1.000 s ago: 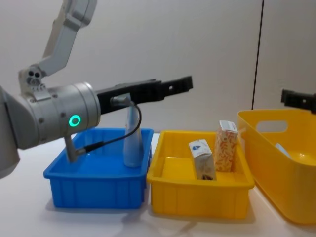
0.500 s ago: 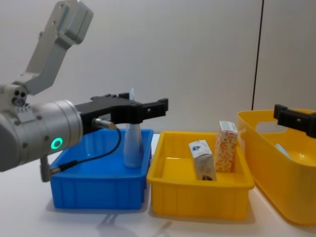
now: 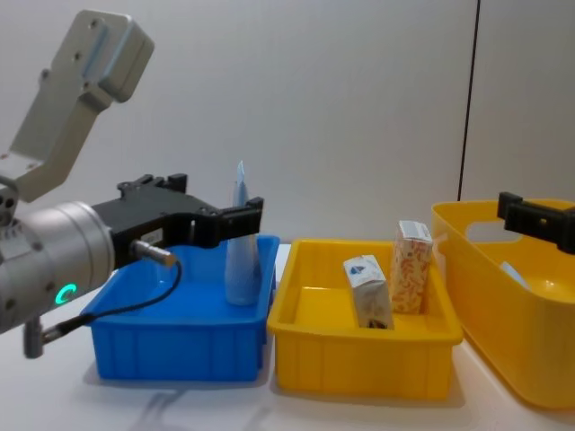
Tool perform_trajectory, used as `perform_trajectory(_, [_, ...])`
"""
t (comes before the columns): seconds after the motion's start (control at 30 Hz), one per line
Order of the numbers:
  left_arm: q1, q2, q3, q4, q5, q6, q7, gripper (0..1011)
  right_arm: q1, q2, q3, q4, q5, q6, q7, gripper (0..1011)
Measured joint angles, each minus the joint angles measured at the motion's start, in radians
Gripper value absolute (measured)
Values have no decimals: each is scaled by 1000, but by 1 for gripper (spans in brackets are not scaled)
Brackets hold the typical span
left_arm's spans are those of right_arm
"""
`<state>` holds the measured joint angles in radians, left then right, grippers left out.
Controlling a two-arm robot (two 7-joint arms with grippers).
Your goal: Bimanual collaborative sorting of washing and personal care products
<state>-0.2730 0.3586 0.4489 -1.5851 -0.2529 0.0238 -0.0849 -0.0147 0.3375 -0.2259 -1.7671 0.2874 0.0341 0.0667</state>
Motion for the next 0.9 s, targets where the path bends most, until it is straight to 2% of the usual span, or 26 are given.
perform_trajectory(0.1, [20,13,3,-23,28,-5,40,1001,0,0,0,0,0,0,0,1002])
perform_trajectory(0.27, [32,21,5,-37,47,-9,66,1001,0,0,0,0,0,0,0,1002])
perform_trajectory(0.67, [36,23,6,-41,53,-10,74,1001,5,-2,-3,2,-2,5,7,1002])
perform_trajectory(0.9, [36,24,6,-41,53,-10,74,1001,29,-12,-22,16,-18,36,10,1002])
